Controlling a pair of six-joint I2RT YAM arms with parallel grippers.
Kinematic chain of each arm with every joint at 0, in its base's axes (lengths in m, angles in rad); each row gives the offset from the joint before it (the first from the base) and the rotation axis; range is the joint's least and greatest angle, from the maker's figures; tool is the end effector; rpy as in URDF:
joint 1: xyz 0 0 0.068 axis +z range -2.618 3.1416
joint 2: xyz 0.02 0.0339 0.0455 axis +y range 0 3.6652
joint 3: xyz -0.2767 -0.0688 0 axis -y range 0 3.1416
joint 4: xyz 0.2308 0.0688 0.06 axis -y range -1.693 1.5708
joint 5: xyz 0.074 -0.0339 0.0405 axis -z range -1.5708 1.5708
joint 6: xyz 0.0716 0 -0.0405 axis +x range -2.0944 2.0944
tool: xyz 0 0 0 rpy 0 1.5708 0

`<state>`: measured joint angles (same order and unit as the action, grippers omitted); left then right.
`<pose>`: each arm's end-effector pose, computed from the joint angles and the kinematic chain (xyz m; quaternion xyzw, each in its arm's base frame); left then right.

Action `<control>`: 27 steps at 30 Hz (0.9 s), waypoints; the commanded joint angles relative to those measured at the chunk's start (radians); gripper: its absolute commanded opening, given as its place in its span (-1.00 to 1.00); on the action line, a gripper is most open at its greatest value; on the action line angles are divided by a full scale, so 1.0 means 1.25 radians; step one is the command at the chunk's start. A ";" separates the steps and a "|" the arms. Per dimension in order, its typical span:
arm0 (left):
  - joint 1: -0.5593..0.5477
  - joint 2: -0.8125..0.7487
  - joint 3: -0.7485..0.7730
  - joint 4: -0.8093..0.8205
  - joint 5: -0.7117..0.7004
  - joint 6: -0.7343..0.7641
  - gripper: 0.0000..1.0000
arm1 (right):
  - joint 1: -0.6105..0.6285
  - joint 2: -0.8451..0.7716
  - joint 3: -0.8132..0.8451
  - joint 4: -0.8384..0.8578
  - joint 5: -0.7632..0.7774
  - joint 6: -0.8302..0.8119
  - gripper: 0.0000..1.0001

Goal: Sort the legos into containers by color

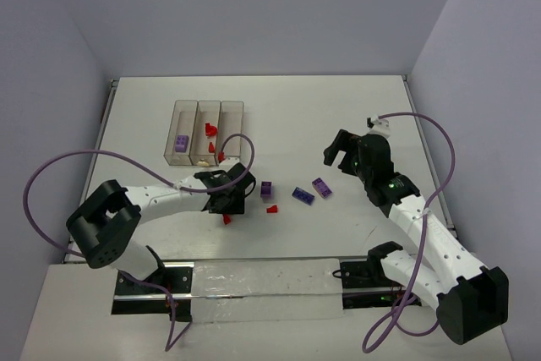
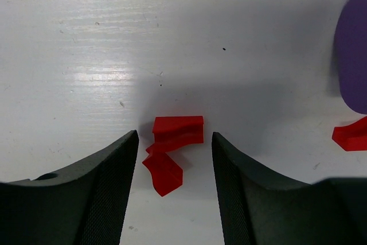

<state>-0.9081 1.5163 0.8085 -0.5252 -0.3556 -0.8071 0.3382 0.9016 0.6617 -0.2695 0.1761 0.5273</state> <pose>0.1833 -0.1944 0.1522 0.0193 0.9705 -0.0111 0.2401 0.2050 0.0588 0.2635 0.1254 0.8511 0.1426 0.4895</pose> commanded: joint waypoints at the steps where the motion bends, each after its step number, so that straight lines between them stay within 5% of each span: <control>1: -0.002 0.019 0.016 0.029 -0.021 0.001 0.18 | 0.006 0.003 0.006 0.034 0.007 0.005 1.00; 9: -0.001 0.044 0.021 0.039 -0.027 0.001 -0.01 | 0.006 0.004 0.003 0.034 0.009 0.004 0.99; 19: -0.002 0.021 0.062 -0.008 -0.054 0.008 -0.80 | 0.007 0.003 0.004 0.035 0.009 0.003 1.00; 27: 0.031 -0.002 0.191 -0.094 -0.102 0.054 -0.86 | 0.007 0.000 0.004 0.035 0.009 0.005 1.00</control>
<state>-0.9006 1.5522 0.9534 -0.5956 -0.4222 -0.7792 0.3382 0.9062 0.6617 -0.2676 0.1757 0.5308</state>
